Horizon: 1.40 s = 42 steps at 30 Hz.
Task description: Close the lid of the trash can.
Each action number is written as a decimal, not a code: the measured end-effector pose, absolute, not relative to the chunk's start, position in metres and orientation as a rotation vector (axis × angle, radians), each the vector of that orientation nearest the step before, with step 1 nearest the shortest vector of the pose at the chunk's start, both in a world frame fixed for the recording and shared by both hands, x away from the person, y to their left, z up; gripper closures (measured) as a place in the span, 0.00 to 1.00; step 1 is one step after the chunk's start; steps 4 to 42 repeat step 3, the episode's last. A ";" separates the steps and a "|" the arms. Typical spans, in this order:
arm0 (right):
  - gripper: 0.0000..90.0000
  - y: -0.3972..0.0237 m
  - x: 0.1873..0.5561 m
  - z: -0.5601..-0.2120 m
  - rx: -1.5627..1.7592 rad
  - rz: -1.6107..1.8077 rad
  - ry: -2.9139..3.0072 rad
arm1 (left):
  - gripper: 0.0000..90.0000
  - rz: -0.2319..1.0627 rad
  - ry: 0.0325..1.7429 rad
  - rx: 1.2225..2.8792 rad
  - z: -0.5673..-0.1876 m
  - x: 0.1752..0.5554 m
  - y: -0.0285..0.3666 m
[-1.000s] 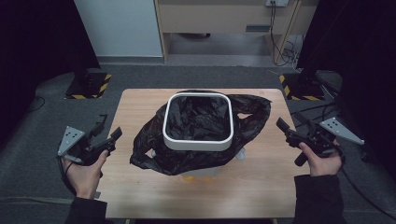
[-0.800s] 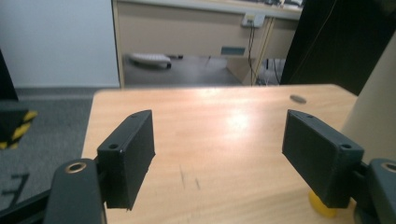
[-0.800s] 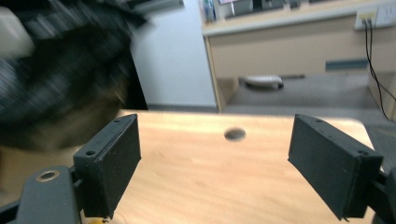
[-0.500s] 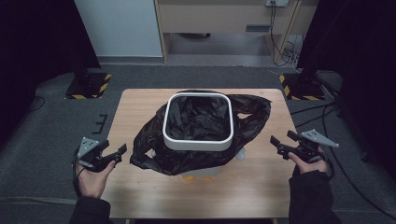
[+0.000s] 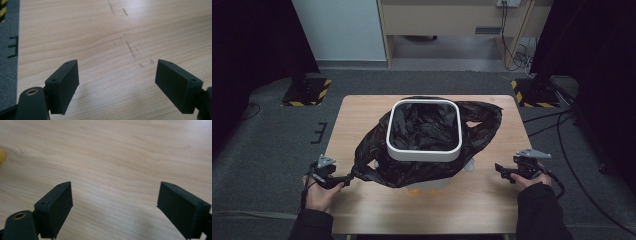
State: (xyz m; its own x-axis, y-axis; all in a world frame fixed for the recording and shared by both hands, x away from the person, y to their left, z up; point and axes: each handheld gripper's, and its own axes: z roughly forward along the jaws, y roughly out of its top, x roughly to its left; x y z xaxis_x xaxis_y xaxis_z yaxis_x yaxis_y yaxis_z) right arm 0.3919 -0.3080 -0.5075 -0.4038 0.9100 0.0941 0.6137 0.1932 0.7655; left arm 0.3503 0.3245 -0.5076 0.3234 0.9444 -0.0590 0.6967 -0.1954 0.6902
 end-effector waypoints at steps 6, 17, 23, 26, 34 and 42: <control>0.13 -0.310 0.395 -0.513 1.431 1.026 2.123 | 0.19 0.500 1.438 1.990 -0.510 0.351 0.323; 0.13 -0.310 0.395 -0.513 1.431 1.026 2.123 | 0.19 0.500 1.438 1.990 -0.510 0.351 0.323; 0.13 -0.310 0.395 -0.513 1.431 1.026 2.123 | 0.19 0.500 1.438 1.990 -0.510 0.351 0.323; 0.13 -0.310 0.395 -0.513 1.431 1.026 2.123 | 0.19 0.500 1.438 1.990 -0.510 0.351 0.323; 0.13 -0.310 0.395 -0.513 1.431 1.026 2.123 | 0.19 0.500 1.438 1.990 -0.510 0.351 0.323; 0.13 -0.310 0.395 -0.513 1.431 1.026 2.123 | 0.19 0.500 1.438 1.990 -0.510 0.351 0.323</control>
